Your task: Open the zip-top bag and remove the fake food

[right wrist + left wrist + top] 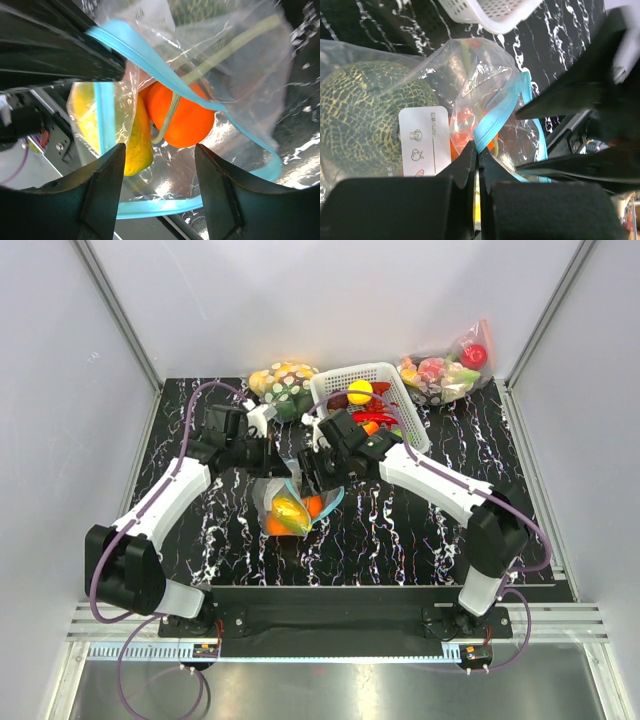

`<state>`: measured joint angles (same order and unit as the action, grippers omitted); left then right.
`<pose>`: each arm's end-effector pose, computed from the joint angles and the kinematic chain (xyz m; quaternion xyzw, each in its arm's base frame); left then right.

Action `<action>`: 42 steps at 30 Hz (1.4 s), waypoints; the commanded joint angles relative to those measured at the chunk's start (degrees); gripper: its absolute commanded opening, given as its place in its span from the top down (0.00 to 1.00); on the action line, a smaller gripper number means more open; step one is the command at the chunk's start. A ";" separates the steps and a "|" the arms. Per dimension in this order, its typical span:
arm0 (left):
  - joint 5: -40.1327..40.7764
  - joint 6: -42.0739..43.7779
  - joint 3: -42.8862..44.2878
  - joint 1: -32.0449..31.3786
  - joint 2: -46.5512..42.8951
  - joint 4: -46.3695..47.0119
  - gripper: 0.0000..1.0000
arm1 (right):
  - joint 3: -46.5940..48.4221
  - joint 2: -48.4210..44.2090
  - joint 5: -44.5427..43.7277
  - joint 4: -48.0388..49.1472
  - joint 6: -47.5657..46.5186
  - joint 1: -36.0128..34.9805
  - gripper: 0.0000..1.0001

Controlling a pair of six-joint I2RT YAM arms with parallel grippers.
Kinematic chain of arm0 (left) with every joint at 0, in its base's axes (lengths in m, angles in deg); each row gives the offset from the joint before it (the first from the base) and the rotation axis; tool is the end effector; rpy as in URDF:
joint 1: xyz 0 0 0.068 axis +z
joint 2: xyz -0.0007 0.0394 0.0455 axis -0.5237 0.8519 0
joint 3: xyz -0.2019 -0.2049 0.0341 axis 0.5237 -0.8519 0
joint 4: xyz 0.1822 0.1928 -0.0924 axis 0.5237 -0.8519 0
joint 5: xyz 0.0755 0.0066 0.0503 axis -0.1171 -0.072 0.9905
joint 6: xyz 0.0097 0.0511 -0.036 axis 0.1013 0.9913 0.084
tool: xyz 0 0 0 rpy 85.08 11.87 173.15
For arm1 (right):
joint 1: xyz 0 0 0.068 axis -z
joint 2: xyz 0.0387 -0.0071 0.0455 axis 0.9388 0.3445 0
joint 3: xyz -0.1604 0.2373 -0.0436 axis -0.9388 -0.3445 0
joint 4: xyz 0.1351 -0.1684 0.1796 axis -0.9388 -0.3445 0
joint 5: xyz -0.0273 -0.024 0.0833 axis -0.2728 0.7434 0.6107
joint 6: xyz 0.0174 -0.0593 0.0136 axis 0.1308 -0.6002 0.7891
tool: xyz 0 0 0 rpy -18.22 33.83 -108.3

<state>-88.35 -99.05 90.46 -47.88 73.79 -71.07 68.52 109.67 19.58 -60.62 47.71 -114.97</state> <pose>0.3037 -0.1186 0.2940 0.1270 0.8816 -0.3710 0.2628 0.2901 0.3088 0.2987 -0.2732 0.8902 0.2797 0.2337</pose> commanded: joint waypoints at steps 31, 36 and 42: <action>-0.97 -6.75 -13.89 -1.81 -6.74 25.43 1.00 | -12.02 -2.75 5.89 10.60 -0.50 -0.93 0.32; -0.01 -3.86 -5.90 -1.99 -5.69 11.50 1.00 | -12.02 -7.57 3.79 8.76 0.38 -0.93 0.30; 2.28 -0.07 2.19 -1.99 -3.94 -2.41 1.00 | -14.31 -13.81 2.02 10.34 2.58 0.64 0.27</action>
<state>-87.50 -102.11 88.28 -49.67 69.46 -64.86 55.25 100.66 23.60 -52.18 48.65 -115.19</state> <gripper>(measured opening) 0.012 0.726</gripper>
